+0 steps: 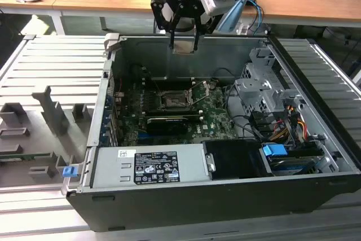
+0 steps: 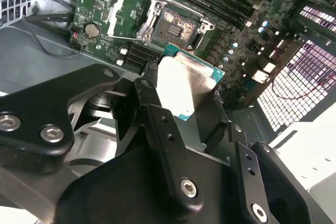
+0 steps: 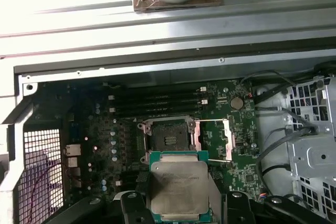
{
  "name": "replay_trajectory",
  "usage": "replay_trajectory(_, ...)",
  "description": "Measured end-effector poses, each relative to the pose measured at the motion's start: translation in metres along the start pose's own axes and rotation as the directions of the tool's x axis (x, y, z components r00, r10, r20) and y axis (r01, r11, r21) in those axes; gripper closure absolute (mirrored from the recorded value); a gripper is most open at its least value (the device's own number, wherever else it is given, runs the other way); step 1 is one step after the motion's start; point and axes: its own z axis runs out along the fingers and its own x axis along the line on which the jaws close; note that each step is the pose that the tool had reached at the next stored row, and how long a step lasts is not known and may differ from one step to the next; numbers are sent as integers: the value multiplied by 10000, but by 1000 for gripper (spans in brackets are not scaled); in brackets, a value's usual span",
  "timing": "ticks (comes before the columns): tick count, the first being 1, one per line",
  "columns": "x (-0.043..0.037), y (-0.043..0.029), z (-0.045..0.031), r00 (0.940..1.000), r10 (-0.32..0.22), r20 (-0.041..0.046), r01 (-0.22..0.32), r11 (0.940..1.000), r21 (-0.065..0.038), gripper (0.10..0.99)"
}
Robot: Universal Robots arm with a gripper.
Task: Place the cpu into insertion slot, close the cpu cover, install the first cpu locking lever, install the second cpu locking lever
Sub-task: 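Place the cpu into insertion slot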
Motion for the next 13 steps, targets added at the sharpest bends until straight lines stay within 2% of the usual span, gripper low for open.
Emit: replay_trajectory(13, 0, 0, 3, 9977, 674, 60, -674, 9977, -16, 557)
